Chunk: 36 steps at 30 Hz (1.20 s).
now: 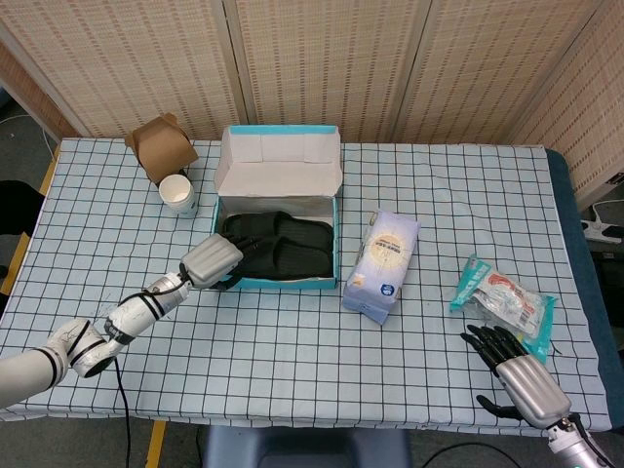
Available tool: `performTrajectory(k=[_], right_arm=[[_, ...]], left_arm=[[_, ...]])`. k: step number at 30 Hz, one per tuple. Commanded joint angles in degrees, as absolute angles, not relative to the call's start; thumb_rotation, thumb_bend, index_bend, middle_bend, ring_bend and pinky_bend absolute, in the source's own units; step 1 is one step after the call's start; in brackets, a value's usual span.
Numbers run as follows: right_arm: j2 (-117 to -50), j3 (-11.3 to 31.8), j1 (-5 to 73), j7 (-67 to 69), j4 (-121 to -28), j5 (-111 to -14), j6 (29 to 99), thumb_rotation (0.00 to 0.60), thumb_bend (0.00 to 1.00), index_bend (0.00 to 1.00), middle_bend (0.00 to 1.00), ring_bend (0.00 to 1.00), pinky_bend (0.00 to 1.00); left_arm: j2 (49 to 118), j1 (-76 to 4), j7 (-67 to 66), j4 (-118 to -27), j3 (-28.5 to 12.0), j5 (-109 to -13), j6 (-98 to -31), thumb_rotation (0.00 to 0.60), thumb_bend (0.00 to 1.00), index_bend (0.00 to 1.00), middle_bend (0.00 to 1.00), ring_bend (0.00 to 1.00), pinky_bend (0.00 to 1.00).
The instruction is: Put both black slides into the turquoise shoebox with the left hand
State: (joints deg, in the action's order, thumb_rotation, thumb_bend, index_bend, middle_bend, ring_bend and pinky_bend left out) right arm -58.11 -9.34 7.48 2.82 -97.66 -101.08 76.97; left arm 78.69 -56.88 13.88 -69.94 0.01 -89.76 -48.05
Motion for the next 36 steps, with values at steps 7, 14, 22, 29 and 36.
performTrajectory(k=[7, 14, 22, 29, 36], right_arm=[[-58.10, -9.23, 7.62, 2.99, -97.57, -100.85, 76.76, 0.600, 0.17, 0.00, 0.00, 0.00, 0.00], [-58.12, -9.08, 7.65, 3.09, -97.42, -100.61, 76.73, 0.600, 0.17, 0.00, 0.00, 0.00, 0.00], [-58.15, -9.02, 7.69, 3.12, -97.45, -100.44, 76.62, 0.600, 0.17, 0.00, 0.00, 0.00, 0.00], [-57.98, -9.14, 7.60, 3.44, -97.50, -100.85, 77.00, 0.600, 0.17, 0.00, 0.00, 0.00, 0.00], [-57.59, -9.45, 7.35, 4.15, -97.57, -101.88, 78.02, 0.600, 0.17, 0.00, 0.00, 0.00, 0.00]], left_arm=[[81.07, -57.74, 14.66, -67.47, 0.35, -88.60, -43.88, 0.600, 0.48, 0.19, 0.26, 0.29, 0.42], [82.97, -58.76, 16.52, -64.93, 0.89, -88.31, -40.20, 0.600, 0.49, 0.19, 0.27, 0.30, 0.42], [83.70, -58.80, 16.52, -64.35, 1.43, -88.54, -39.21, 0.600, 0.48, 0.20, 0.27, 0.30, 0.42], [82.03, -57.58, 16.24, -66.66, 0.01, -89.10, -44.19, 0.600, 0.48, 0.20, 0.27, 0.28, 0.41], [78.64, -54.44, 18.20, -71.68, -1.65, -91.12, -54.38, 0.600, 0.48, 0.00, 0.04, 0.12, 0.32]])
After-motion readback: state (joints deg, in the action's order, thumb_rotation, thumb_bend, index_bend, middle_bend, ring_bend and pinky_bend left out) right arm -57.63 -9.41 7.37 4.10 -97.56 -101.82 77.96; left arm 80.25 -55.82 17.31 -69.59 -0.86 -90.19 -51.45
